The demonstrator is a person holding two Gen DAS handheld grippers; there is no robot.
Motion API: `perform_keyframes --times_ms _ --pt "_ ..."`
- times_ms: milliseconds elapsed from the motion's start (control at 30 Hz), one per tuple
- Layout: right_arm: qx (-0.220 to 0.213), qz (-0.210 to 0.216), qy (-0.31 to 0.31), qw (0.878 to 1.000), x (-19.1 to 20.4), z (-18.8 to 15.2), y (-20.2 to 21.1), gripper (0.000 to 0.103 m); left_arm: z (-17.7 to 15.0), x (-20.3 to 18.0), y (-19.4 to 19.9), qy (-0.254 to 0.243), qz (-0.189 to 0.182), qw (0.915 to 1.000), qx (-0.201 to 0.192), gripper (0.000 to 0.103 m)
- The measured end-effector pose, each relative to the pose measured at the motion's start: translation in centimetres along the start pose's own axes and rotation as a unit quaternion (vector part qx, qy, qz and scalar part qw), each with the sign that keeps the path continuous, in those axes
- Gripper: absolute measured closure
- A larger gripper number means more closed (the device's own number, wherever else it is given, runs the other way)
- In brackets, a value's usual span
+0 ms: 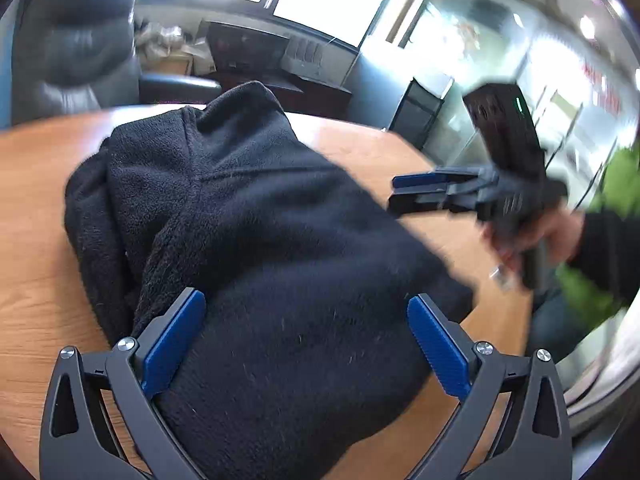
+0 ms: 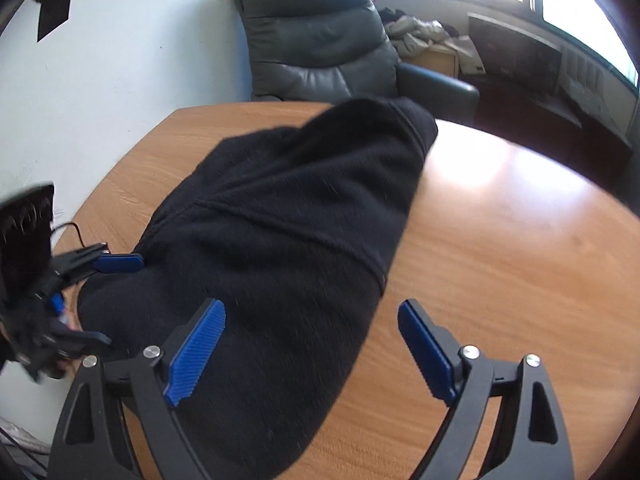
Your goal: Fold clothes
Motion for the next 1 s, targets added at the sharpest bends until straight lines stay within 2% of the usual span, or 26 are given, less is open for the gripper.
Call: perform_keyframes --times_ms 100,167,200,233,267,333,367,433,500,633,733,800,867,900,933,967,1000 --pt "0.013 0.038 -0.037 0.999 -1.7 -0.7 -0.1 0.011 1.6 -0.1 1.4 0.03 0.007 0.9995 0.01 0.005" --pt "0.029 0.076 -0.079 0.994 -3.6 -0.7 -1.2 0.011 3.8 0.6 3.5 0.064 0.029 0.9975 -0.01 0.004" --pt "0.038 0.094 -0.094 0.99 -4.4 -0.7 -1.8 0.011 4.7 1.3 5.0 0.08 0.047 0.9952 -0.031 0.0" --pt "0.048 0.109 -0.095 0.988 -4.7 -0.8 -2.6 0.011 5.4 2.2 6.3 0.1 0.063 0.992 -0.045 0.0" --pt "0.057 0.121 -0.089 0.987 -4.8 -0.9 -3.3 0.011 5.3 3.8 6.0 0.134 0.074 0.9878 -0.028 0.0" --pt "0.073 0.147 -0.078 0.983 -4.6 -1.5 -4.6 0.011 4.8 7.0 5.3 0.204 0.092 0.9747 0.007 0.0" --pt "0.08 0.16 -0.073 0.981 -4.4 -1.8 -5.1 0.011 3.7 8.7 4.5 0.251 0.087 0.9634 0.033 0.0" --pt "0.082 0.175 -0.075 0.978 -4.4 -2.3 -5.7 0.01 1.7 11.8 2.9 0.34 0.074 0.9342 0.079 0.0" --pt "0.084 0.19 -0.09 0.974 -4.8 -3.0 -6.0 0.006 0.6 13.1 2.0 0.387 0.03 0.9181 0.08 0.0" --pt "0.095 0.243 -0.099 0.96 -4.6 -4.5 -6.4 0.0 -1.3 14.6 1.2 0.429 -0.05 0.899 0.07 0.0" --pt "0.099 0.25 -0.077 0.96 -4.0 -4.9 -6.5 0.0 -1.4 14.6 1.2 0.42 -0.078 0.902 0.064 0.0" --pt "0.098 0.238 -0.058 0.965 -3.6 -5.2 -6.5 0.002 -1.4 14.0 0.8 0.408 -0.093 0.9053 0.072 0.001" --pt "0.09 0.226 -0.049 0.969 -3.3 -5.4 -5.8 0.015 -1.4 13.5 0.6 0.393 -0.091 0.9117 0.078 0.001" --pt "0.084 0.221 -0.047 0.971 -3.1 -5.5 -5.4 0.022 -1.4 13.4 0.7 0.386 -0.087 0.915 0.079 0.007" --pt "0.079 0.216 -0.045 0.972 -2.9 -5.6 -5.0 0.032 -1.7 13.5 1.4 0.388 -0.092 0.9142 0.073 0.019" --pt "0.073 0.211 -0.043 0.974 -2.8 -5.6 -4.6 0.036 -1.9 13.6 2.0 0.39 -0.097 0.9133 0.067 0.025" --pt "0.068 0.206 -0.041 0.975 -2.6 -5.7 -4.2 0.043 -2.2 13.7 2.6 0.392 -0.102 0.9123 0.061 0.036"
Point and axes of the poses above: each gripper's, at about its wrist camera, not at the fingertips, and y roughly against the way its jaws point, x to its left, z to its top, the point moved 4 cm from there along -y, roughly the way its jaws point, and after that the axes turned 9 degrees about -z, right-handed, at the moved point
